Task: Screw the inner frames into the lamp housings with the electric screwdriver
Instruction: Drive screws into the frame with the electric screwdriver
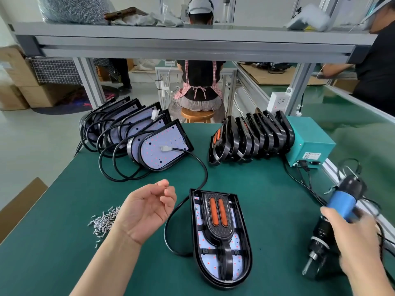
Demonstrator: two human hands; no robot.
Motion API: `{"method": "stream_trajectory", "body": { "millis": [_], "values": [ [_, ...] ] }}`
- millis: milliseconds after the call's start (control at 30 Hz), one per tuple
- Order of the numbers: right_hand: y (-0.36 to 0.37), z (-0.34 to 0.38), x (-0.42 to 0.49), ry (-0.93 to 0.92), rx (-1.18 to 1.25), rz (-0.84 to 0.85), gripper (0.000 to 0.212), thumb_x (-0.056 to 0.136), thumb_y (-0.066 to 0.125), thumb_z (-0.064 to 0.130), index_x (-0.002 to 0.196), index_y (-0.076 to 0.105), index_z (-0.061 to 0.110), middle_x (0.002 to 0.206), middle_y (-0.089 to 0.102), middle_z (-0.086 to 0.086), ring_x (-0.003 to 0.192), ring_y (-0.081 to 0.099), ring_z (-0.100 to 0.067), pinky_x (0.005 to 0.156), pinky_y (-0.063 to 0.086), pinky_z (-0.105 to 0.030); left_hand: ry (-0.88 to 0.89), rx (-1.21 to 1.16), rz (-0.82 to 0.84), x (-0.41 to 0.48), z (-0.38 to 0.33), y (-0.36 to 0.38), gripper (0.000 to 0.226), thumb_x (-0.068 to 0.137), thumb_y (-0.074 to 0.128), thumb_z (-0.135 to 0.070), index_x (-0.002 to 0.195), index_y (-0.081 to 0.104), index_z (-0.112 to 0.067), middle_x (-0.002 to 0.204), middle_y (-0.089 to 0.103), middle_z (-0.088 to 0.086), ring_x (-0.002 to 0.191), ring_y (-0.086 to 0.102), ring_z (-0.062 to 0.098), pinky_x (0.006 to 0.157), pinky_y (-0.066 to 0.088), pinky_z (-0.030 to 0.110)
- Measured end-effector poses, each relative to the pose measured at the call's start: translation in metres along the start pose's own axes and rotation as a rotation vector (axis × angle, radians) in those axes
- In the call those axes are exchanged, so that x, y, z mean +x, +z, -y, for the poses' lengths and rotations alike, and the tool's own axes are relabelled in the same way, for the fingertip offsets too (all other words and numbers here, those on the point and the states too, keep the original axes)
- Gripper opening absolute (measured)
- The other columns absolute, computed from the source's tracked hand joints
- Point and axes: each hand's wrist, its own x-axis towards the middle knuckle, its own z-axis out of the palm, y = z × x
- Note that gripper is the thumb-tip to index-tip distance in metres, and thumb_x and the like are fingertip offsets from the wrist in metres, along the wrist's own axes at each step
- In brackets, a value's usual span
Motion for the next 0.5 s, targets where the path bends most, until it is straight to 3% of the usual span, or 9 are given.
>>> {"method": "stream_trajectory", "body": {
  "millis": [67,133,200,267,400,500],
  "values": [
    [0.013,0.010,-0.009,0.029,0.189,0.110,0.024,0.076,0.073,0.027,0.092,0.059,0.016,0.080,0.056,-0.006,0.063,0.051,-0.024,0.061,0.043,-0.031,-0.049,-0.020,0.046,-0.001,0.002,0.004,0.047,0.048,0.077,0.021,0.083,0.058,-0.004,0.074,0.046,0.004,0.057,0.051,0.013,0.043,0.043,0.017],
    [0.027,0.018,-0.017,0.100,0.347,0.230,0.013,0.084,0.070,0.018,0.086,0.057,0.018,0.071,0.054,-0.004,0.053,0.050,-0.019,0.047,0.044,-0.026,-0.073,-0.010,0.029,0.000,0.005,0.009,0.040,0.055,0.073,0.019,0.085,0.058,-0.003,0.074,0.045,0.004,0.054,0.049,0.011,0.038,0.038,0.016],
    [0.042,0.026,-0.025,0.145,0.463,0.312,0.015,0.088,0.066,0.014,0.086,0.051,0.018,0.059,0.054,0.002,0.046,0.054,-0.016,0.040,0.042,-0.023,-0.075,0.021,-0.025,0.002,0.011,0.014,0.021,0.074,0.062,0.009,0.092,0.060,-0.001,0.076,0.049,0.006,0.053,0.050,0.010,0.035,0.035,0.014],
    [0.056,0.035,-0.030,0.123,0.529,0.379,0.017,0.089,0.065,0.013,0.088,0.049,0.018,0.059,0.056,0.004,0.046,0.058,-0.015,0.040,0.043,-0.022,-0.066,0.040,-0.051,0.004,0.017,0.018,0.020,0.082,0.057,0.004,0.100,0.063,0.004,0.078,0.054,0.010,0.054,0.051,0.009,0.035,0.036,0.012],
    [0.074,0.053,-0.033,0.010,0.532,0.493,0.022,0.081,0.066,0.030,0.092,0.050,0.020,0.065,0.058,-0.004,0.046,0.053,-0.020,0.046,0.040,-0.026,-0.031,0.139,-0.054,0.001,0.025,0.021,0.023,0.077,0.062,0.005,0.097,0.073,0.012,0.079,0.059,0.014,0.056,0.053,0.010,0.040,0.041,0.012],
    [0.084,0.062,-0.032,0.086,0.696,0.514,0.037,0.090,0.065,0.046,0.103,0.061,0.012,0.064,0.057,-0.007,0.048,0.050,-0.020,0.046,0.045,-0.024,-0.009,0.239,-0.052,-0.002,0.029,0.024,0.022,0.069,0.066,0.007,0.089,0.076,0.012,0.076,0.060,0.015,0.055,0.053,0.011,0.039,0.040,0.012]
  ]
}}
